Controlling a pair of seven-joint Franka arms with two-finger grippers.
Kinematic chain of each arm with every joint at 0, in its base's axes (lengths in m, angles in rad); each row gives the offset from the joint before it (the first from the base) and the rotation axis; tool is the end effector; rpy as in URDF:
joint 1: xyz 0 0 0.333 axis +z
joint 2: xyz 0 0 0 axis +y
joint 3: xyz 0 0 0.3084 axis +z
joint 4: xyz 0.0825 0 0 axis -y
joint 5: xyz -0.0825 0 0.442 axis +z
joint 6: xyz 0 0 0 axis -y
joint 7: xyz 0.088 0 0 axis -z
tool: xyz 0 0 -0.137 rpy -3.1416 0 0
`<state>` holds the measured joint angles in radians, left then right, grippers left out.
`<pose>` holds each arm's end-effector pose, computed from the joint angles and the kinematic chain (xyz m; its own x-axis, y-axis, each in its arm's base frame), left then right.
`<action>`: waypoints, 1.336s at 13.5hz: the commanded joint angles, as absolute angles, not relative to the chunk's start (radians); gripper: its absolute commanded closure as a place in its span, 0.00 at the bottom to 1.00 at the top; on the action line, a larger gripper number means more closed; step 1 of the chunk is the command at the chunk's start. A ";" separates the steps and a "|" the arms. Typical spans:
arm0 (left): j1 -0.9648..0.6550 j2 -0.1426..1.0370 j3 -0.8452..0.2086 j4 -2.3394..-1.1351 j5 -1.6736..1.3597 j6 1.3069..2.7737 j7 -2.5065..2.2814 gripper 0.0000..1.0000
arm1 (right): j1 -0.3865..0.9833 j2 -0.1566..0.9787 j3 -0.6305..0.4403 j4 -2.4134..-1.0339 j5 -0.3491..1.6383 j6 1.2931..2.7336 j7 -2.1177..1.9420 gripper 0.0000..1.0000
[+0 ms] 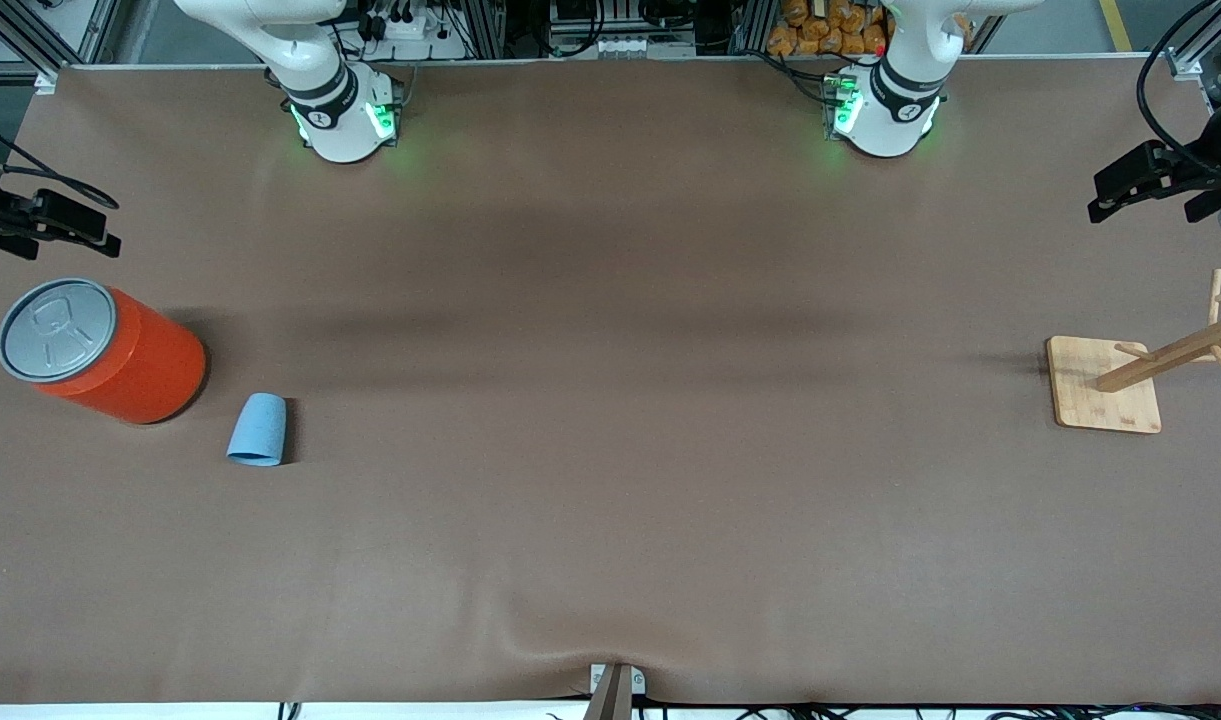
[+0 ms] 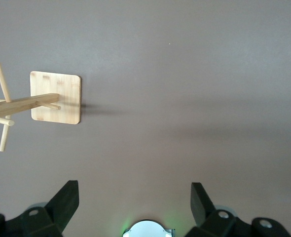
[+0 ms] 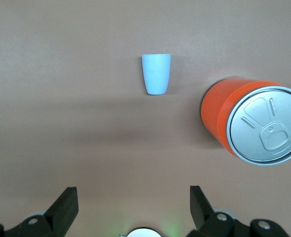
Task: Flip cup
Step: 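Reach the right gripper down over the lying blue cup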
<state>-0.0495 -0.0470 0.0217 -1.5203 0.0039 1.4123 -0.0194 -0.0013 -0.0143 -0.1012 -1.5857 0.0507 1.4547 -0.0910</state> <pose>0.5791 -0.0152 0.6280 0.9981 -0.0078 -0.0609 -0.0081 -1.0000 -0.0040 0.5892 -0.0535 0.5786 0.9938 -0.0049 -0.1111 -0.0119 -0.9980 -0.0625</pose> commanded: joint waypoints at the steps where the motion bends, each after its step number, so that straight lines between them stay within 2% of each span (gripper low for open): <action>1: -0.040 -0.048 0.020 -1.511 -0.017 1.416 -0.012 0.00 | -0.006 -0.008 -0.097 -1.569 0.029 1.439 -0.092 0.00; 8: -0.041 -0.037 0.018 -1.511 -0.014 1.414 -0.015 0.00 | -0.009 0.020 -0.098 -1.588 0.026 1.463 -0.091 0.00; 11: -0.035 -0.037 0.018 -1.511 -0.014 1.414 -0.006 0.00 | -0.012 0.063 -0.098 -1.640 0.028 1.563 -0.092 0.00; 18: -0.037 -0.037 0.018 -1.513 -0.014 1.413 -0.008 0.00 | -0.028 0.291 -0.097 -1.652 0.031 1.771 -0.091 0.00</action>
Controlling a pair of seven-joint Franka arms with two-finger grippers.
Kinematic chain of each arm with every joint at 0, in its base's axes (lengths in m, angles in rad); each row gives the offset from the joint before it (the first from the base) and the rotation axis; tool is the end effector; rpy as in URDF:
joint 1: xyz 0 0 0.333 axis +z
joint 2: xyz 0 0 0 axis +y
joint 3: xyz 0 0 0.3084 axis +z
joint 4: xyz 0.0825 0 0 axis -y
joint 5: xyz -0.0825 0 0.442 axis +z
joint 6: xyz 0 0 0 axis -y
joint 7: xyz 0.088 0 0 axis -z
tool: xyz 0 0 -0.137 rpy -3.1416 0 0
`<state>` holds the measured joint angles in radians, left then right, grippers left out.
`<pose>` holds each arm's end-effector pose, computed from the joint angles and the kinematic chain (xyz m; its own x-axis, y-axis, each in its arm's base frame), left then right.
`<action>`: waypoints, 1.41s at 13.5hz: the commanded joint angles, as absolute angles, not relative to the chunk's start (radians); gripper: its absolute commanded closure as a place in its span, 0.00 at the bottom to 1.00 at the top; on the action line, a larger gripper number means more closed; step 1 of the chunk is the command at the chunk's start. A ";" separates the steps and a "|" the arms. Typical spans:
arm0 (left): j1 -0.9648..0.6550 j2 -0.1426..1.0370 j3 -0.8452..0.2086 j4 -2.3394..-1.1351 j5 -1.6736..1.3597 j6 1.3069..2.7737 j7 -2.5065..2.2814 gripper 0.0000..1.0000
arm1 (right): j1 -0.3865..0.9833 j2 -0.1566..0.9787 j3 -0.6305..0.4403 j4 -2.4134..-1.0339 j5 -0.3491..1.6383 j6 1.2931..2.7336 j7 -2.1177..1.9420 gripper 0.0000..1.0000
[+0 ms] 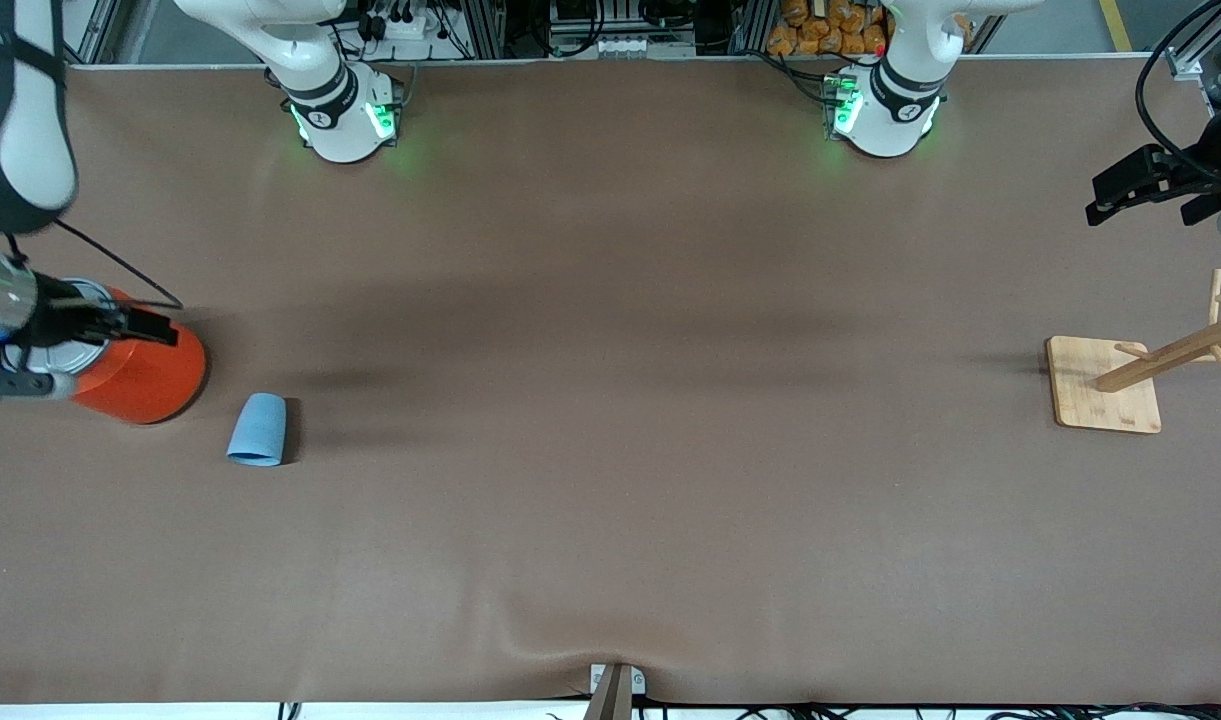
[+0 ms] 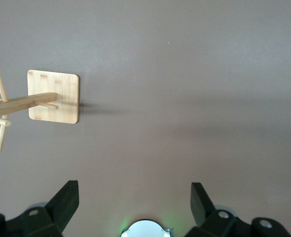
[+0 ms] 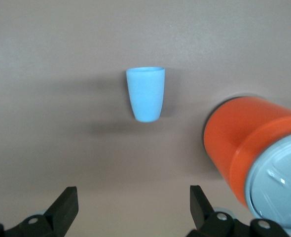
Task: Flip cup
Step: 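Reach the right gripper down over the lying blue cup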
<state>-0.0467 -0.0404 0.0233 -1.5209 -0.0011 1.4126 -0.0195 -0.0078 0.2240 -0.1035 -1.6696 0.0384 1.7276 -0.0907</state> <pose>0.5811 -0.0135 0.6238 0.9977 -0.0041 -0.0679 -0.0041 -1.0000 0.0007 0.6552 -0.0652 0.4045 0.9864 -0.0264 -0.1621 -0.0313 -0.9991 -0.0283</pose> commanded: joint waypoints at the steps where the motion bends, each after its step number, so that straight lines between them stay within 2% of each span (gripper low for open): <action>1: -0.037 -0.037 0.018 -1.513 -0.014 1.413 -0.006 0.00 | -0.028 0.326 -0.097 -1.654 0.032 1.808 -0.091 0.00; 12: -0.040 -0.035 0.018 -1.514 -0.015 1.413 -0.008 0.00 | -0.021 0.598 -0.092 -1.658 0.043 2.158 -0.202 0.00; 15: -0.040 -0.035 0.017 -1.514 -0.014 1.414 -0.008 0.00 | -0.012 0.644 -0.091 -1.660 0.060 2.181 -0.212 0.00; 19: -0.040 -0.035 0.017 -1.514 -0.015 1.413 -0.008 0.00 | 0.002 0.646 -0.089 -1.719 0.106 2.180 -0.212 0.00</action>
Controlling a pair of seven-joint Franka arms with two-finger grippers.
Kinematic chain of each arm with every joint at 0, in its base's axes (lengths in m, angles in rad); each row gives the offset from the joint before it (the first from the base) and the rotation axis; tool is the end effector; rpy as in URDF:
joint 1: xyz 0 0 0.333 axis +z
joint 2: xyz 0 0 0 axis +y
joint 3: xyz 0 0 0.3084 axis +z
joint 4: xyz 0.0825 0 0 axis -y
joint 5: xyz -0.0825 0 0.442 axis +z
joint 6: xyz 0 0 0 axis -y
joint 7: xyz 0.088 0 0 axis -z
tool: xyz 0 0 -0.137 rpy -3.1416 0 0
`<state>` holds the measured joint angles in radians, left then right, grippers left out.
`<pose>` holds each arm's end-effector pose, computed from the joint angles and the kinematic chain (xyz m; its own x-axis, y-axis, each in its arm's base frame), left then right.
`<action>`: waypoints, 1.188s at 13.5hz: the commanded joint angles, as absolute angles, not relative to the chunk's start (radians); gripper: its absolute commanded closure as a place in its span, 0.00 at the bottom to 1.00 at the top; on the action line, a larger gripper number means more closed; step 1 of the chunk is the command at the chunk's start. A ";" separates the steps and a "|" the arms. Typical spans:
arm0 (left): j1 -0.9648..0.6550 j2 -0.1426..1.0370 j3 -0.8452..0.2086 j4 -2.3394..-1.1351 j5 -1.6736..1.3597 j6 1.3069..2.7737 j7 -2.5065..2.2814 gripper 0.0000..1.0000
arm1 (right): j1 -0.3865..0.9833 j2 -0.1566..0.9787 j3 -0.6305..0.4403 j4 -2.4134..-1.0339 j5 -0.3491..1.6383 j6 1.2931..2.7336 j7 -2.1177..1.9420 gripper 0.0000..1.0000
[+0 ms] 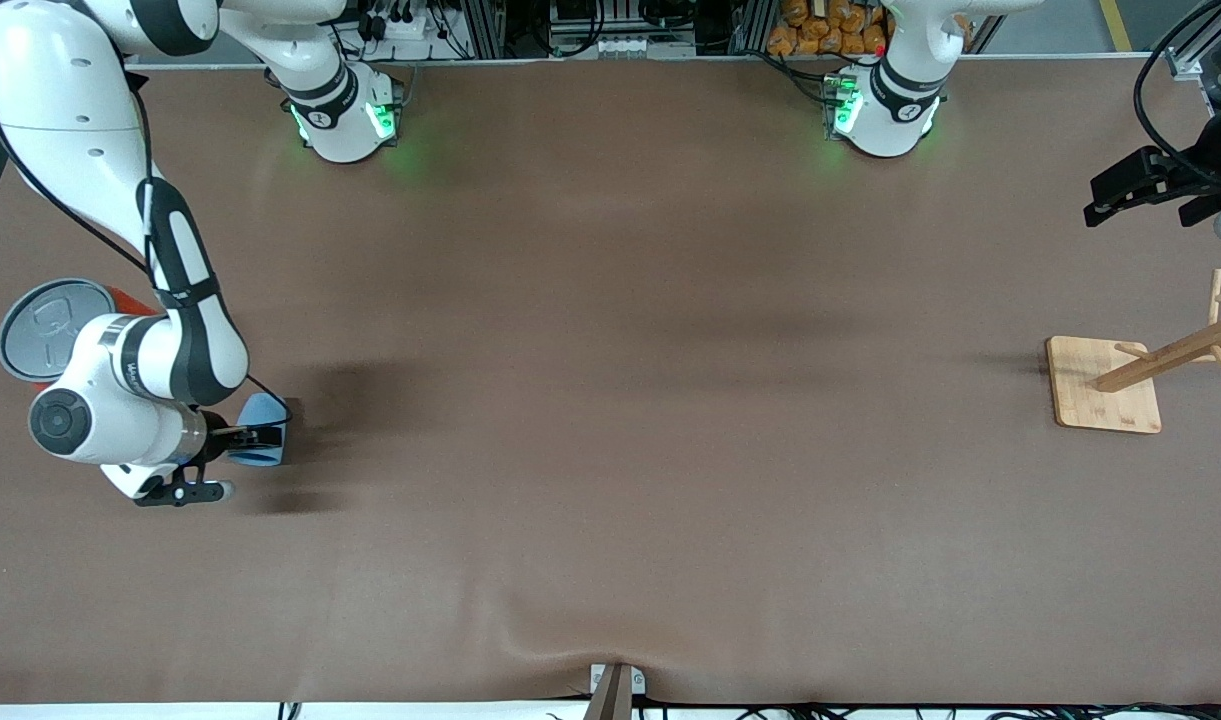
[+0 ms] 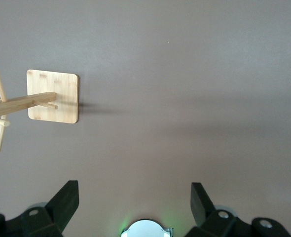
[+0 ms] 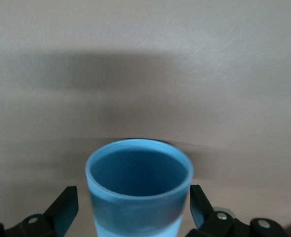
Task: Flip cup
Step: 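Grasp the blue cup by its base with the right gripper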
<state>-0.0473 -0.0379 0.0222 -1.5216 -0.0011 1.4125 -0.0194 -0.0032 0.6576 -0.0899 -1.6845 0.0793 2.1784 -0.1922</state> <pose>0.5818 -0.0145 0.6220 0.9974 -0.0059 -0.0712 -0.0059 -1.0000 0.0006 0.6909 -0.0578 0.1297 0.9856 0.0646 -0.1563 0.0602 -0.9977 -0.0326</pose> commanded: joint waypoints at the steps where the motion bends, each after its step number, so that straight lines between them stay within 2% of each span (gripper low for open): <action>1: -0.040 -0.035 0.017 -1.514 -0.015 1.413 -0.008 0.00 | 0.002 0.646 -0.089 -1.727 0.106 2.180 -0.213 0.00; 5: -0.040 -0.035 0.017 -1.514 -0.015 1.413 -0.008 0.00 | 0.002 0.644 -0.089 -1.753 0.104 2.177 -0.216 0.00; 6: -0.040 -0.035 0.017 -1.514 -0.015 1.414 -0.006 0.00 | 0.003 0.643 -0.089 -1.753 0.104 2.178 -0.233 0.11; 7: -0.040 -0.035 0.017 -1.513 -0.015 1.413 -0.006 0.00 | 0.003 0.638 -0.089 -1.750 0.104 2.178 -0.270 0.38; 8: -0.040 -0.035 0.017 -1.513 -0.015 1.413 -0.008 0.00 | 0.002 0.634 -0.089 -1.746 0.104 2.180 -0.331 0.50; 9: -0.040 -0.035 0.017 -1.513 -0.015 1.413 -0.008 0.00 | 0.003 0.629 -0.089 -1.737 0.104 2.181 -0.404 0.56; 11: -0.040 -0.035 0.017 -1.513 -0.015 1.413 -0.006 0.00 | 0.017 0.615 -0.089 -1.703 0.103 2.177 -0.550 0.57; 16: -0.037 -0.035 0.017 -1.513 -0.015 1.413 -0.006 0.00 | 0.150 0.548 -0.089 -1.680 0.094 2.171 -0.966 0.57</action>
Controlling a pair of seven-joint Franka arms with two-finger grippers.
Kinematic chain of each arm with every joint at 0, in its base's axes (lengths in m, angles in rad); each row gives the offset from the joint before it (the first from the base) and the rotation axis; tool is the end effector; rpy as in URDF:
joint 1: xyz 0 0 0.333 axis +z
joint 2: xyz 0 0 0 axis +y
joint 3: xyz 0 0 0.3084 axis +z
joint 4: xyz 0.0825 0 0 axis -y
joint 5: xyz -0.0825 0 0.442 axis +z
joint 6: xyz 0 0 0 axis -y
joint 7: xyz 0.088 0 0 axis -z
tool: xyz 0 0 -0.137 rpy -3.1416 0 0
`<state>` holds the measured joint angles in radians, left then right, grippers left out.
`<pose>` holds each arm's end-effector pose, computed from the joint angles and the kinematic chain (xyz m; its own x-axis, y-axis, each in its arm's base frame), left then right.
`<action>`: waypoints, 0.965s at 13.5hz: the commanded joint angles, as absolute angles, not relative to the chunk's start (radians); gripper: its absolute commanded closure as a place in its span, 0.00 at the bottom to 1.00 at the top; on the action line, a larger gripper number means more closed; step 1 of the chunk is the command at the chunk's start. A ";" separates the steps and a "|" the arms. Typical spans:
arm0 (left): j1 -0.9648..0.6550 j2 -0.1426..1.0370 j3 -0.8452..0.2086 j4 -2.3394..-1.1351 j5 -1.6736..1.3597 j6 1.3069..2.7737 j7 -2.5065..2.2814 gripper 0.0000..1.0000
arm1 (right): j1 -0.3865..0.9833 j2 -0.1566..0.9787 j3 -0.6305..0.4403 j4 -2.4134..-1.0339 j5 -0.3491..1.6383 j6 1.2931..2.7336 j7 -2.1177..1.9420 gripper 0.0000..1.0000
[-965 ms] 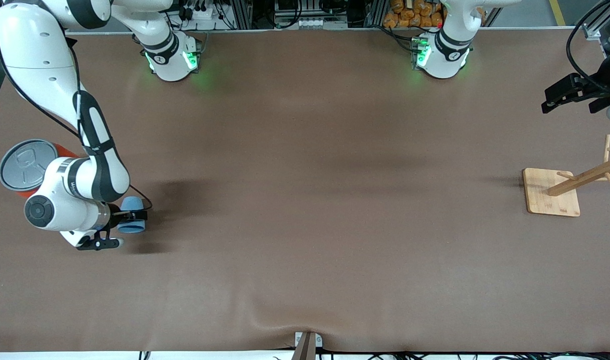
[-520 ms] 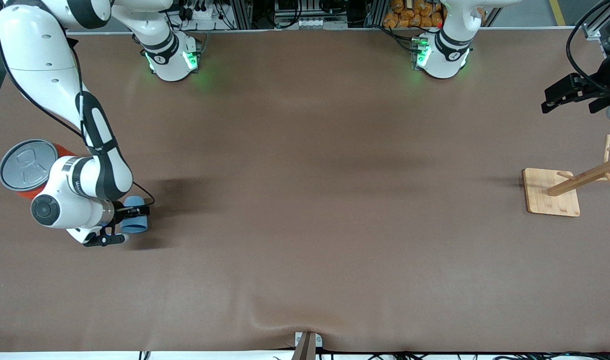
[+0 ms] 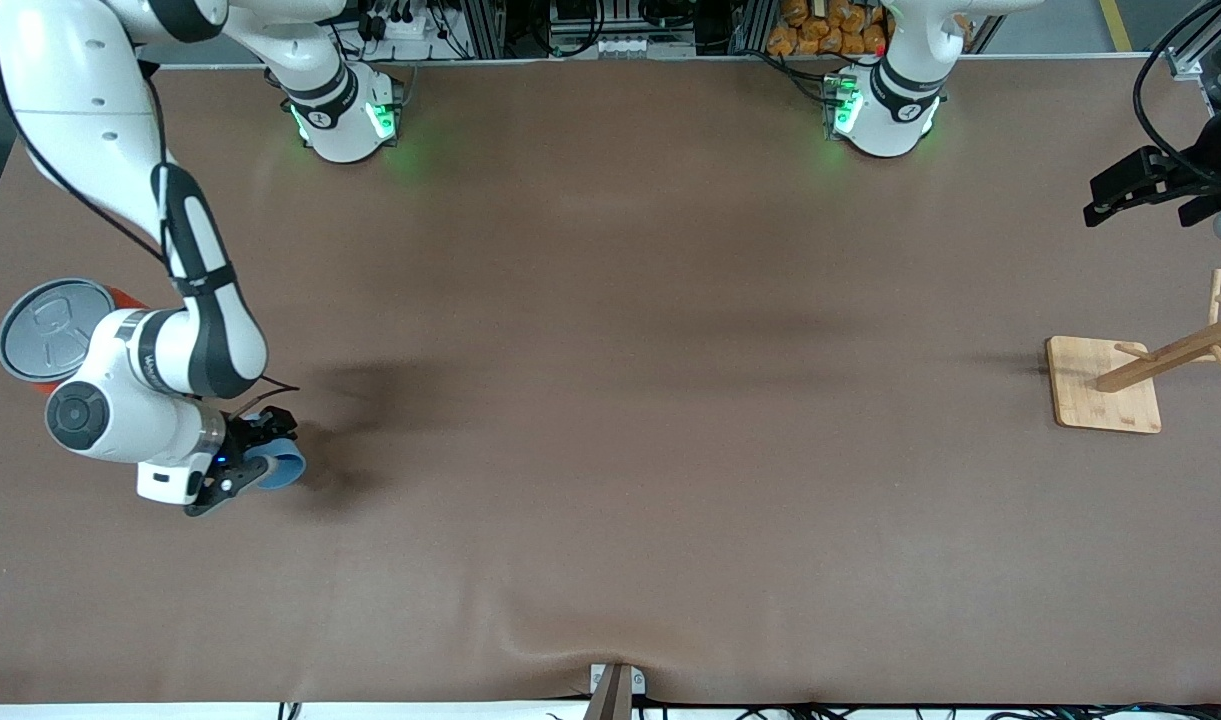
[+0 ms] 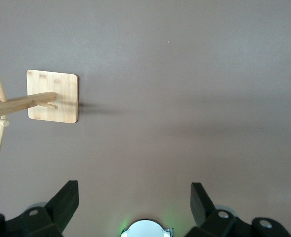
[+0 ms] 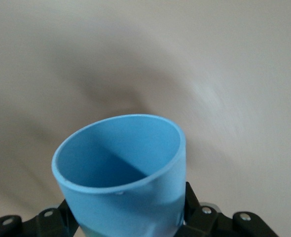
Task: Flip cup
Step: 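Grasp the blue cup by its base with the right gripper, then carry the blue cup toward the table middle with the right gripper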
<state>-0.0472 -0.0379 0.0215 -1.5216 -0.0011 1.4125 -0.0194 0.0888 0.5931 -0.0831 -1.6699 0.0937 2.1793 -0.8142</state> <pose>0.5817 -0.0149 0.6220 0.9974 -0.0065 -0.0712 -0.0065 -1.0000 0.0005 0.7102 0.0129 0.1814 0.7126 0.7006 -0.0371 0.6969 -0.7130 -0.0769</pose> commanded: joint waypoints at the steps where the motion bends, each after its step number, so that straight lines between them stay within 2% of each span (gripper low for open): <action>1: -0.037 -0.035 0.017 -1.513 -0.015 1.413 -0.005 0.00 | 0.196 0.542 -0.089 -1.668 0.094 2.171 -1.021 0.57; 7: -0.038 -0.035 0.017 -1.513 -0.015 1.413 -0.008 0.00 | 0.549 0.549 -0.094 -1.596 0.084 2.152 -1.086 0.57; 11: -0.040 -0.031 0.017 -1.516 -0.015 1.413 -0.008 0.00 | 0.734 0.639 -0.095 -1.505 0.065 2.151 -1.014 0.57; 13: -0.040 -0.028 0.017 -1.516 -0.015 1.413 -0.008 0.00 | 0.784 0.675 -0.095 -1.471 0.017 2.142 -0.936 0.57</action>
